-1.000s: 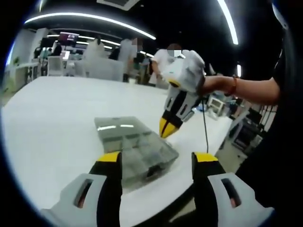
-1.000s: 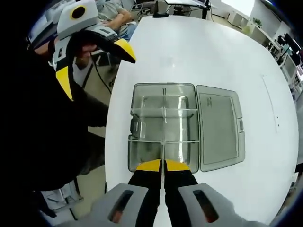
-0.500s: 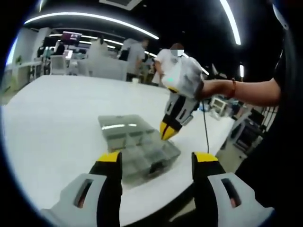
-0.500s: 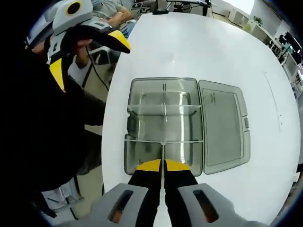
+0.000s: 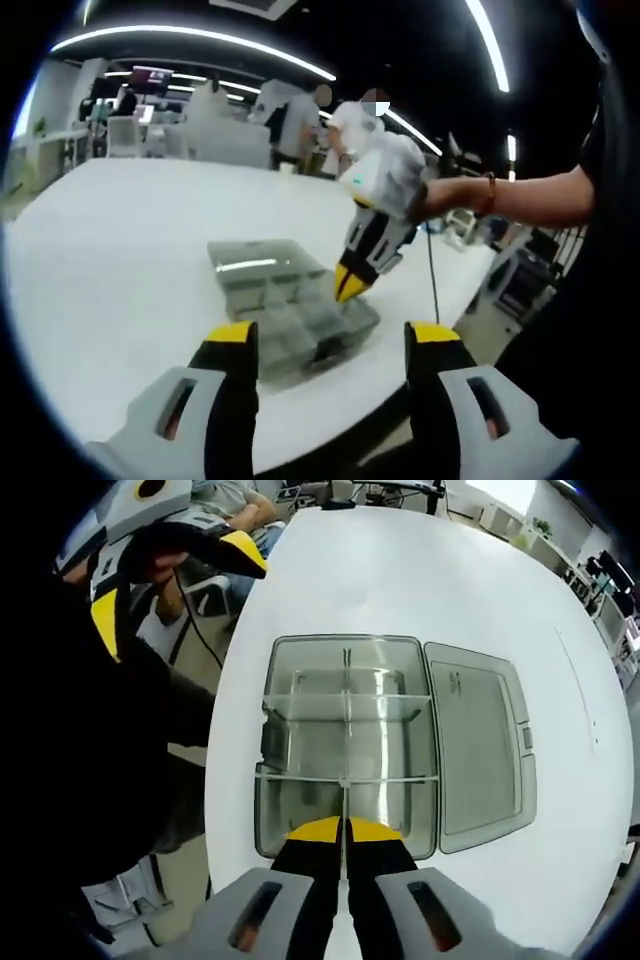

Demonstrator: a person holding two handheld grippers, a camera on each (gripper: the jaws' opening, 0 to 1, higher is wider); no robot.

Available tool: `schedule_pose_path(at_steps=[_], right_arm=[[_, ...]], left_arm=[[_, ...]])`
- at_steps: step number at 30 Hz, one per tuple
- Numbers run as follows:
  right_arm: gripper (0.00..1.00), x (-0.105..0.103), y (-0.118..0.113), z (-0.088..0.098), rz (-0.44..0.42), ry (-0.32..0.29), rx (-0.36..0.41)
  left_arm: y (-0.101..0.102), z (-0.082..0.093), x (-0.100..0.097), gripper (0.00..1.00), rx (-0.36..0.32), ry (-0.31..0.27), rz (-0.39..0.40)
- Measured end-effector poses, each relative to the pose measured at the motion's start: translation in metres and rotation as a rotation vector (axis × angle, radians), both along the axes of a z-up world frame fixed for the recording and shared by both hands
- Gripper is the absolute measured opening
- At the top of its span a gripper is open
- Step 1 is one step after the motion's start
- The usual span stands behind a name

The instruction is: Insert the divider into the dual guide fixture by aligning both edges with the guide slots and pushing it downward to the bottom, including one-sided entry, uneven engagement, binding, and posture correction.

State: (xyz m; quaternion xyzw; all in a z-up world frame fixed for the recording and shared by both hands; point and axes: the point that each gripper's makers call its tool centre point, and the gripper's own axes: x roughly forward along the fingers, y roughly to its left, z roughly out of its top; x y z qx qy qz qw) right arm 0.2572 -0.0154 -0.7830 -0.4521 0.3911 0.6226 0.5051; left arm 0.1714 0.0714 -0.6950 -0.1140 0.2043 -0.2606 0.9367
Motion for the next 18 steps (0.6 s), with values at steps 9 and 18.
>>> schedule_pose_path(at_steps=[9,18], right_arm=[[0.0,0.0,0.0,0.001,0.005,-0.016,0.046],[0.02,0.002,-0.001,0.01,-0.098,-0.025,0.169]], left_arm=[[-0.01,0.001,0.004,0.57,0.0,-0.005,-0.026],[-0.028,0.001,0.009,0.58,0.002,0.002,-0.097]])
